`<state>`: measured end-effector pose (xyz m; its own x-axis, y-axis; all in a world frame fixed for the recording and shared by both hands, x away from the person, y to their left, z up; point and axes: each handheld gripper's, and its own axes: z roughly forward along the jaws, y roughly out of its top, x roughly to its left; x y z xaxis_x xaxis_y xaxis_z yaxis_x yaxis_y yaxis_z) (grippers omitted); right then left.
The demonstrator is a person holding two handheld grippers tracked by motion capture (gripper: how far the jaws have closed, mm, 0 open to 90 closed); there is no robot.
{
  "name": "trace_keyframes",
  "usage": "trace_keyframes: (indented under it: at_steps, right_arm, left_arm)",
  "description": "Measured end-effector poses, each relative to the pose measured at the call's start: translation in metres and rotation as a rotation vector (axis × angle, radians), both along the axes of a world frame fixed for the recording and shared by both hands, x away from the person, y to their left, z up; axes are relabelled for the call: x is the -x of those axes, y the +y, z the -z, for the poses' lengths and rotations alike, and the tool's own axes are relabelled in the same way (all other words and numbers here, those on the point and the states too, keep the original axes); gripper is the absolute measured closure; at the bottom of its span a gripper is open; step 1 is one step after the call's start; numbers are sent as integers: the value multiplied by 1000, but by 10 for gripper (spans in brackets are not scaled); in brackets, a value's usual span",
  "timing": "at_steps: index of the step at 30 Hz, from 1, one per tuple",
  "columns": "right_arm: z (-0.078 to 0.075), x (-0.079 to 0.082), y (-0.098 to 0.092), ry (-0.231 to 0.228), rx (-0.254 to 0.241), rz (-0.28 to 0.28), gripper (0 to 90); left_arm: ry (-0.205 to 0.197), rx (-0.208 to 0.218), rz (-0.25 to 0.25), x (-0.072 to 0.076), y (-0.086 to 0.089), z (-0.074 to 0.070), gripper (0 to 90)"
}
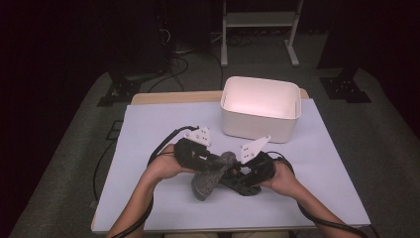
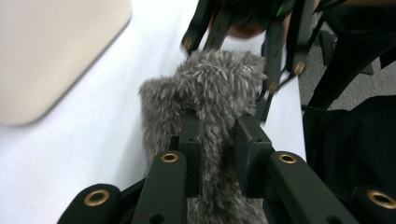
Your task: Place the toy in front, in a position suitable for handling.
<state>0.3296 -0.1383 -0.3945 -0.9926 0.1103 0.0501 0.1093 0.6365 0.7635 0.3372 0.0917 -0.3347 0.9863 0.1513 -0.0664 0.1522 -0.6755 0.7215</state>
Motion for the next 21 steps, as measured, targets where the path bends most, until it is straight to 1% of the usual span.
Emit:
trace_keyframes:
  at_steps: [1,2,4,6,8,10,14,15,19,20,21]
  right_arm:
    - [0,1,-5,7,-18,7,560]
    - [1,1,-9,9,-17,10,560]
    - [1,2,-16,13,-36,23,560]
    - [2,3,-20,12,-31,31,560]
    - [1,3,-20,4,-27,33,561]
    - [0,3,-17,-6,-27,37,560]
    - [-7,-1,-7,-13,-63,35,560]
    - [-9,-3,-4,-17,-71,31,560]
    - [-19,-7,13,-27,-114,19,560]
    - [-21,-8,19,-36,-131,17,560]
    - [-23,-9,23,-32,-144,11,560]
  left_arm:
    - [8,0,0,0,0,3,754]
    - [17,-8,1,0,0,7,753]
    - [31,-15,0,0,-1,14,753]
    - [42,-7,2,-1,-2,18,753]
    - [42,-1,4,-1,-4,16,754]
    - [32,7,-1,-2,-3,10,754]
    - [-4,12,-7,-2,4,-7,754]
    - [-16,18,-15,-1,7,-13,754]
    - [-64,21,-32,3,20,-34,755]
    - [-70,26,-38,4,23,-38,754]
    - [-78,27,-42,5,25,-42,754]
